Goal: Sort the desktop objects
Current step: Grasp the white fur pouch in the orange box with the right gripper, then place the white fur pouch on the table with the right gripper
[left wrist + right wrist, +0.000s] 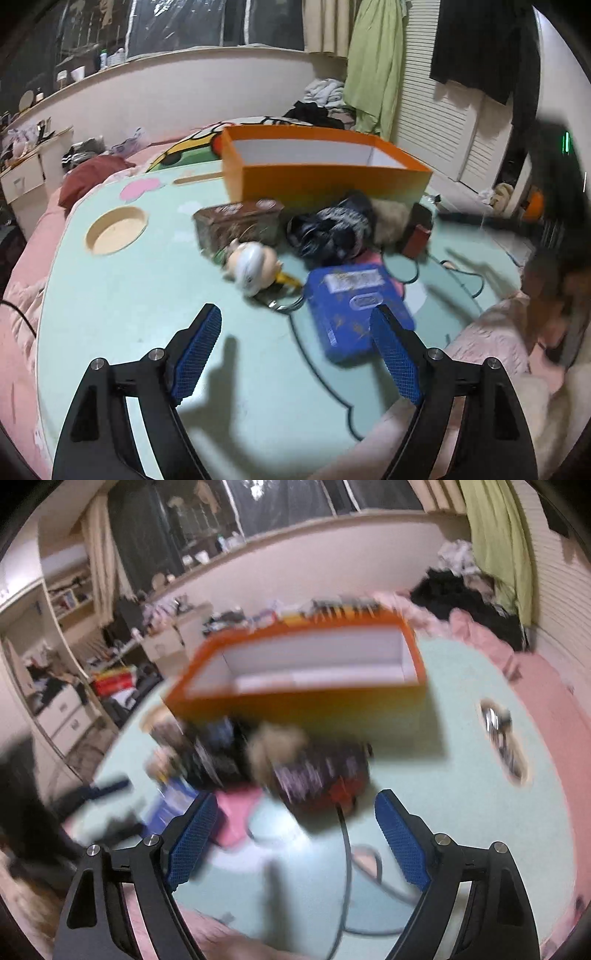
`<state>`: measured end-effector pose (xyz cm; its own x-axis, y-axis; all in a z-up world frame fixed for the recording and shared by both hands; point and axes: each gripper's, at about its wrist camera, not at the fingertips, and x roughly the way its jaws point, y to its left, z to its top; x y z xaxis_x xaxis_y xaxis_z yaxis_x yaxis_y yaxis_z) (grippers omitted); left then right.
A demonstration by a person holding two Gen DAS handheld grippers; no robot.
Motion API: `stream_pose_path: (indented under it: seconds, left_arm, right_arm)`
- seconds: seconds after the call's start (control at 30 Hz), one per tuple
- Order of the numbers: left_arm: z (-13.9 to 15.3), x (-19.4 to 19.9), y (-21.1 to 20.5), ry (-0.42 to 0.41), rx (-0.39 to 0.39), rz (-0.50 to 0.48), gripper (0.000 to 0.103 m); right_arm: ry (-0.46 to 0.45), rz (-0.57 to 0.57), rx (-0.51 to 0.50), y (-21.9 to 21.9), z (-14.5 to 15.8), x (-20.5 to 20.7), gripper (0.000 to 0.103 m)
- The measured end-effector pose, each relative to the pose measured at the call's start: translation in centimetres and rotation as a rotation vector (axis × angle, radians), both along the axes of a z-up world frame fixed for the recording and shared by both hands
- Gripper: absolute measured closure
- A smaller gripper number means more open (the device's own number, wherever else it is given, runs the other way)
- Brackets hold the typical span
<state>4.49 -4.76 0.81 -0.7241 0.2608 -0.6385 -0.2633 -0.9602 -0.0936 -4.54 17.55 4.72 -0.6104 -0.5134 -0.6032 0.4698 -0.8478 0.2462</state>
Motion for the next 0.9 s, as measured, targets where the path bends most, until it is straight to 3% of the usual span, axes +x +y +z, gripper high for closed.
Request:
stream_pose_path:
  seconds: [0.1, 0.23, 0.43, 0.57, 0.6, 0.67, 0.8, 0.9]
  left_arm:
    - [-0.2, -0.2, -0.1, -0.001, 0.016, 0.018, 0.020]
    - [0.7, -0.4, -0.5, 0.031, 0.061, 0.027, 0.020]
    - [2.3, -2.0, -3.2, 0.067, 0.132, 0.099, 0.020]
    - [3.2, -3.7, -4.8, 0.074, 0.185, 0.124, 0.020]
    - [3.4, -4.1, -4.9, 0.073, 0.187, 0.125, 0.020]
    - [3.9, -5.0, -5.0, 0.071, 0.189, 0.121, 0.020]
    - [5.3, -7.1, -5.4, 0.066, 0.214, 0.080, 0.020]
    - [6.6, -8.9, -5.4, 0.048, 0.215, 0.047, 0.020]
  right_arm:
    - [-0.001, 0.013, -0.013, -0.7, 3.4, -2.7, 0.019]
    - [-0.200, 0.069, 0.011, -3.7, 4.7, -9.4, 0.060]
    - [-0.481, 0.142, 0.121, -9.0, 0.0, -16.4, 0.061]
    - [-0.460, 0.166, 0.331, -12.3, -2.7, -17.3, 0.059]
    - [-0.470, 0.175, 0.345, -12.6, -3.2, -17.4, 0.063]
    - [-0.418, 0.188, 0.334, -12.9, -2.7, -17.6, 0.067]
    - [-0.361, 0.172, 0.135, -9.8, 0.9, -17.8, 0.068]
    - [-0.298, 0.154, 0.067, -6.2, 4.0, -16.2, 0.068]
